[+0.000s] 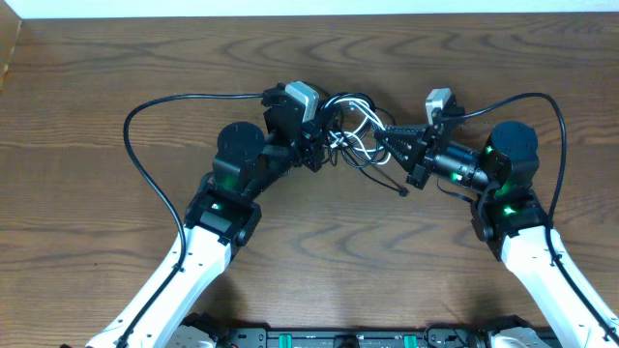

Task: Untangle cables

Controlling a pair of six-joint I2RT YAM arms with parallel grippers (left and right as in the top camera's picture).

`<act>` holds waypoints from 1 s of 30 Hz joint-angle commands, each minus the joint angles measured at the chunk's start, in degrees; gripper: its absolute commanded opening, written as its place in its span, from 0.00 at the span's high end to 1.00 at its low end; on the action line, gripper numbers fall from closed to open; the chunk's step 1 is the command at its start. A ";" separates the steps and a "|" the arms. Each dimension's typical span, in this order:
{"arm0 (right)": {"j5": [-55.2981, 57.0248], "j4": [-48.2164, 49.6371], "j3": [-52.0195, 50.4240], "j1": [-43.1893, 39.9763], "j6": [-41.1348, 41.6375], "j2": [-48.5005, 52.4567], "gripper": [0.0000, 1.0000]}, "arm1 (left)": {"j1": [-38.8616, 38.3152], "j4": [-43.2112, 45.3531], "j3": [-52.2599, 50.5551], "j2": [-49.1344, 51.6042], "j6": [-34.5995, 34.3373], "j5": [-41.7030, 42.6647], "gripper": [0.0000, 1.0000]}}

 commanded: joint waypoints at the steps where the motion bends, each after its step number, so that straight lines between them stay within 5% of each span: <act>1: -0.74 0.31 0.79 -0.20 -0.90 -0.26 0.99 | 0.11 -0.61 0.81 -0.79 0.70 -2.69 0.92; 12: 0.76 2.75 0.79 -0.28 2.71 -0.26 0.99 | 0.17 -16.28 0.81 -0.79 -17.11 -38.47 0.92; 22: 3.91 1.57 0.79 -0.28 4.26 -0.26 0.99 | 0.15 -15.61 0.81 -0.81 -18.97 -34.69 0.92; 30: 3.91 1.20 0.79 -0.28 4.04 -0.26 0.35 | 0.15 -6.54 0.81 -0.81 -7.34 -7.17 0.92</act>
